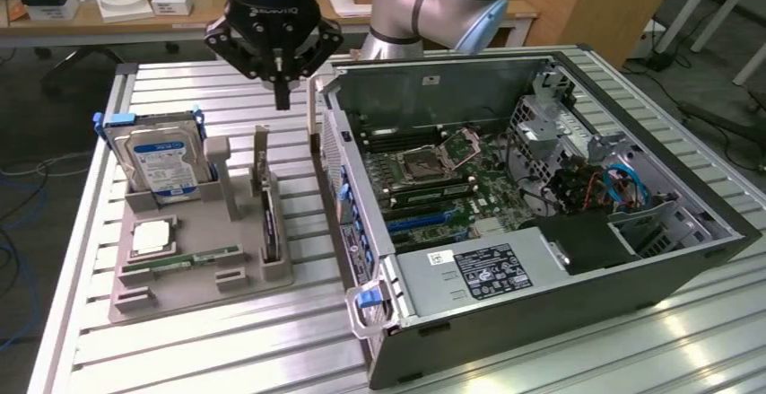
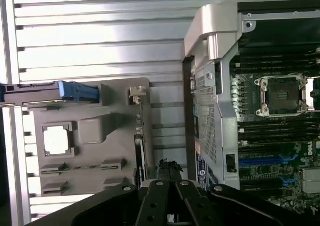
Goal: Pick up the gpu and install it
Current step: 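Reach for the gpu, then pick up the gpu and move the gpu toward the slot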
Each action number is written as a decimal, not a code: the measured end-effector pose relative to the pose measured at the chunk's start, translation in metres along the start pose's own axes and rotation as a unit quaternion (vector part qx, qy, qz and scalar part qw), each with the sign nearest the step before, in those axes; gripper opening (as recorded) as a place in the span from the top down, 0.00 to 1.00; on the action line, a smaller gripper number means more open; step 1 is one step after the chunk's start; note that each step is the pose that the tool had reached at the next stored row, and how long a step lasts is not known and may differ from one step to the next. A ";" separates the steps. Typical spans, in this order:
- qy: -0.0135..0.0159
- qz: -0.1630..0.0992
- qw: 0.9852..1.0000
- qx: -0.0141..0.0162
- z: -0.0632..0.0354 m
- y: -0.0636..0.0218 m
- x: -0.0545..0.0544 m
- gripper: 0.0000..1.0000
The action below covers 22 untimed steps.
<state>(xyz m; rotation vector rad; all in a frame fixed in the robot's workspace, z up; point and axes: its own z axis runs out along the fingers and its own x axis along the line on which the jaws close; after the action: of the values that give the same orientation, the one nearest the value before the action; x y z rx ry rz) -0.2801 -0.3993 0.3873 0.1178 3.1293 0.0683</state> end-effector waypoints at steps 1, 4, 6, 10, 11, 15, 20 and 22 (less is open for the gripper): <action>0.000 0.000 1.000 0.000 0.0001 -0.0002 0.003 0.90; 0.001 0.000 1.000 0.000 0.0004 -0.0010 0.012 0.90; 0.002 0.000 1.000 0.000 0.0006 -0.0015 0.018 0.90; 0.003 0.000 1.000 0.000 0.0011 -0.0024 0.030 0.90; 0.003 0.000 1.000 0.000 0.0012 -0.0026 0.033 0.90; 0.004 0.000 1.000 0.000 0.0016 -0.0032 0.041 0.90; 0.004 0.000 1.000 0.000 0.0015 -0.0032 0.041 0.90; 0.004 0.000 1.000 0.000 0.0016 -0.0032 0.041 0.90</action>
<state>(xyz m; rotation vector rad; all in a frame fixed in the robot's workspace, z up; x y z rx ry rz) -0.3215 -0.3994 0.3853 0.1184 3.1381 0.0679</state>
